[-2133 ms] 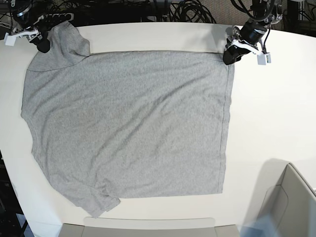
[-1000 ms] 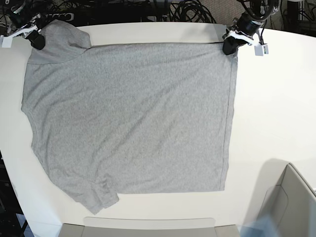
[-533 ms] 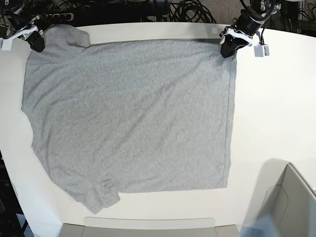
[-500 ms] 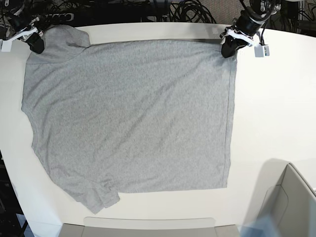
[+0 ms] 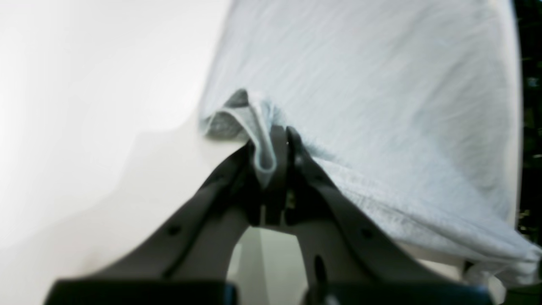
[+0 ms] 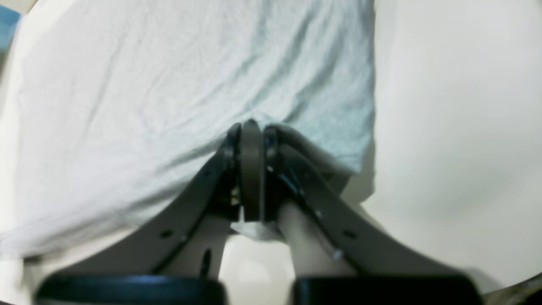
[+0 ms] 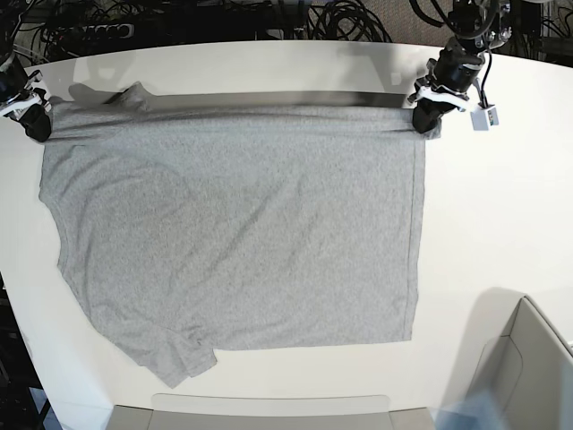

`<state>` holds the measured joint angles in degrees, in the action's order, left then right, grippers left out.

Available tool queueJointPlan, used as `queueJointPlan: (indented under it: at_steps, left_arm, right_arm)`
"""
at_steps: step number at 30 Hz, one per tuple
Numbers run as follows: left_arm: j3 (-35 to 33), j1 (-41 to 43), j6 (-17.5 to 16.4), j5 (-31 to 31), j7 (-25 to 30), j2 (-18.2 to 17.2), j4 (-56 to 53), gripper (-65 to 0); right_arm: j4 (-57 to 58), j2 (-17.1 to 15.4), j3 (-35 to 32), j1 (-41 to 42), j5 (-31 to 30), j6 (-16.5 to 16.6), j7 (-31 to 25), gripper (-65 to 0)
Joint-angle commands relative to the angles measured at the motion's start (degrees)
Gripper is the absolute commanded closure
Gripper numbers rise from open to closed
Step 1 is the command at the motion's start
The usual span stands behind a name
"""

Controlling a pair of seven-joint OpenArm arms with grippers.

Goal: Fold the T-shirt properly
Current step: 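Lift the shoulder edge with both grippers and pull it over the shirt body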

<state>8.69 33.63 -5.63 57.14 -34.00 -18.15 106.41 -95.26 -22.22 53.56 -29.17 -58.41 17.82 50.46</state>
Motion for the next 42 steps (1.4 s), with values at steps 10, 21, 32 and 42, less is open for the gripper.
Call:
queueJointPlan:
  at_steps: [10, 21, 32, 42]
  left_arm:
    - [0.6, -9.5, 4.2, 0.2, -9.1, -0.7, 1.1, 0.0]
    - [0.2, -21.8, 12.4, 0.1, -14.7, -0.6, -1.1, 0.0]
    - [0.0, -32.2, 15.1, 0.1, -14.7, -0.8, -14.7, 0.0]
    - [-2.6, -38.9, 15.1, -3.7, -14.0, -0.6, -21.9, 0.0]
  right_arm:
    - [-0.9, 0.3, 0.7, 13.6, 14.5, 0.3, 6.9, 0.0]
    - [2.6, -1.7, -5.4, 24.6, 26.5, 0.6, 9.0, 0.0]
    - [16.0, -6.1, -17.5, 35.3, 32.8, 0.7, 5.9, 0.0]
    - [26.0, -6.0, -24.8, 39.5, 35.9, 0.7, -3.6, 0.0]
